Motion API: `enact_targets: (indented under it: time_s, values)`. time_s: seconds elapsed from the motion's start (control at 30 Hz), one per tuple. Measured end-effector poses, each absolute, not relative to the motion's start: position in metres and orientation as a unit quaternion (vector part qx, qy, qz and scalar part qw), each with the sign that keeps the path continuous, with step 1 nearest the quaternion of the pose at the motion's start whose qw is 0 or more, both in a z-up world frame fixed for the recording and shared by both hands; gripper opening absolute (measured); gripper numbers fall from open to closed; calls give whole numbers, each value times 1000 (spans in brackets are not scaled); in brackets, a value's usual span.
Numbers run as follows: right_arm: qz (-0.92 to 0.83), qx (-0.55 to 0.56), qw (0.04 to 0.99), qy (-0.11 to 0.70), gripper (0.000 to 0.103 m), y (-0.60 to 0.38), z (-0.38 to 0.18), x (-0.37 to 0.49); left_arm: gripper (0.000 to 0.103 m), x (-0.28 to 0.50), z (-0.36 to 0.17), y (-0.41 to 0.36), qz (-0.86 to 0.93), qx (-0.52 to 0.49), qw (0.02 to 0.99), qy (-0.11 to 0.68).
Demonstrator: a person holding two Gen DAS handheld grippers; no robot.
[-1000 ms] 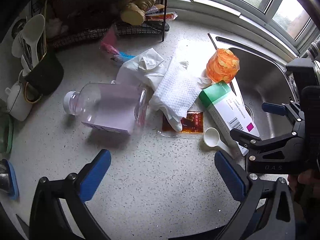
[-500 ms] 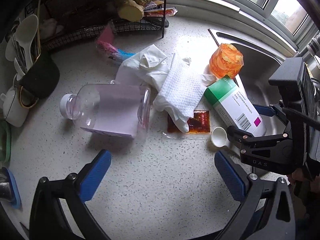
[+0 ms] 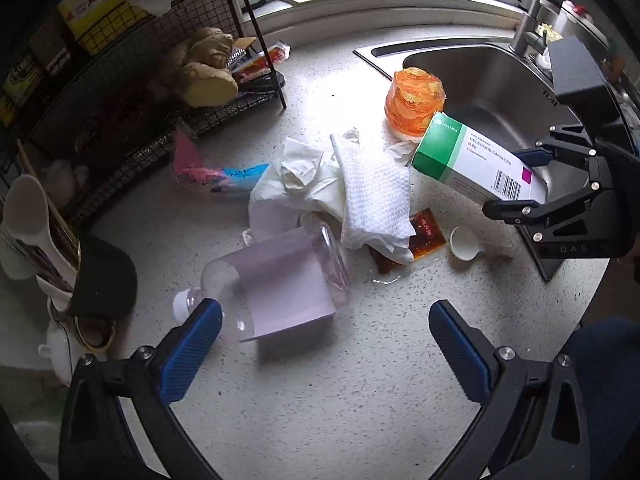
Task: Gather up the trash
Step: 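Grasp the white medicine box with the right tool while the left tool grasps the clear bottle, then carry the clear bottle and medicine box down toward the red bucket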
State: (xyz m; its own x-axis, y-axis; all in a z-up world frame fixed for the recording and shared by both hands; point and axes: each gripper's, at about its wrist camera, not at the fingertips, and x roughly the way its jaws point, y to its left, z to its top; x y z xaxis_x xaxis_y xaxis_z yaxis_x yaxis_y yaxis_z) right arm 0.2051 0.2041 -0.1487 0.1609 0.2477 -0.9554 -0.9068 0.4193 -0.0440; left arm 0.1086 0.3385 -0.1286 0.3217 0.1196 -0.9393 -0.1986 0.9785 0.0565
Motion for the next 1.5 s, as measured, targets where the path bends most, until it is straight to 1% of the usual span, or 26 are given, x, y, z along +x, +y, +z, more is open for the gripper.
enact_targets:
  time_s: [0.23,0.4,0.63,0.83,0.87,0.9,0.93,1.13,1.2,1.5]
  values:
    - [411,-322,690,501,57,196,-141,216,103,108,-124,366,1,72,807,586]
    - [401,-313,692,512,57,193,-145,223,103,110,-138,369,-78,87,794,596]
    - [391,-304,695,520,57,190,-141,217,103,126,-160,375,-98,133,776,609]
    - [392,-300,694,524,57,190,-140,215,103,138,-182,375,-122,123,765,621]
    - [392,-300,694,524,57,190,-141,215,101,139,-187,374,-122,124,764,621]
    - [391,-300,694,525,57,190,-141,213,95,140,-190,374,-124,122,764,622]
    - [390,-299,694,526,57,189,-141,213,93,140,-192,374,-123,122,764,622]
    - [392,-293,692,530,57,190,-142,211,90,138,-196,381,-115,104,776,612]
    - [394,-293,692,529,57,190,-141,210,86,137,-195,380,-104,96,780,609]
    - [402,-286,690,530,57,190,-139,206,76,119,-189,350,-63,114,782,609]
